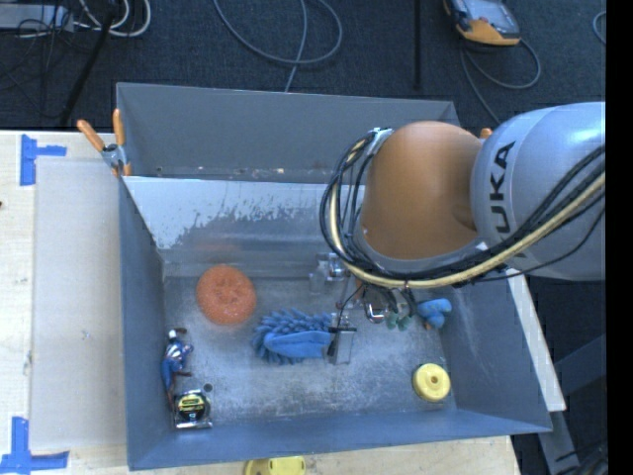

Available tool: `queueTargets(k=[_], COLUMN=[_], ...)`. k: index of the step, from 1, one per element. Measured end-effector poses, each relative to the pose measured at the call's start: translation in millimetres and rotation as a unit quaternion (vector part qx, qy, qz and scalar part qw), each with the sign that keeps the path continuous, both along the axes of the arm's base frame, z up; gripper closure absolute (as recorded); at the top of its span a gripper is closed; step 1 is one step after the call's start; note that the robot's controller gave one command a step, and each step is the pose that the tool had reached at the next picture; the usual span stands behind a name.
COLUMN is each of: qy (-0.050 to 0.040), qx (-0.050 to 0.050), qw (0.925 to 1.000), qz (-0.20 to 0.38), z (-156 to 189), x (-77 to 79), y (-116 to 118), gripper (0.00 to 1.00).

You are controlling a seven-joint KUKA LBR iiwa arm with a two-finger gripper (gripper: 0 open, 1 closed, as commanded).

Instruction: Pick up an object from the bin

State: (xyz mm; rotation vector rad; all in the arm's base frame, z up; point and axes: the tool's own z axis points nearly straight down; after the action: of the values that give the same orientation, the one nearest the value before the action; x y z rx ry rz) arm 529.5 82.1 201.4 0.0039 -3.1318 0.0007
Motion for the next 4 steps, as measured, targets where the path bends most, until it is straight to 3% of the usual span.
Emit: queueTargets(k=[1,2,3,4], qy=[-0.0043,-0.0077,-0.0041,-0.0044], qx=[0.000,0.001,0.001,0.000], qw=[1.0000,0.9996,0.9999,0.9996], qz=[-0.001,0.027,0.011,-0.029], z=[4,-35,-82,-116], x=[1.6,6.5,3.9,29.7], y=[0,0,-3,-15], gripper=[0.00,0.00,0.00,1.00])
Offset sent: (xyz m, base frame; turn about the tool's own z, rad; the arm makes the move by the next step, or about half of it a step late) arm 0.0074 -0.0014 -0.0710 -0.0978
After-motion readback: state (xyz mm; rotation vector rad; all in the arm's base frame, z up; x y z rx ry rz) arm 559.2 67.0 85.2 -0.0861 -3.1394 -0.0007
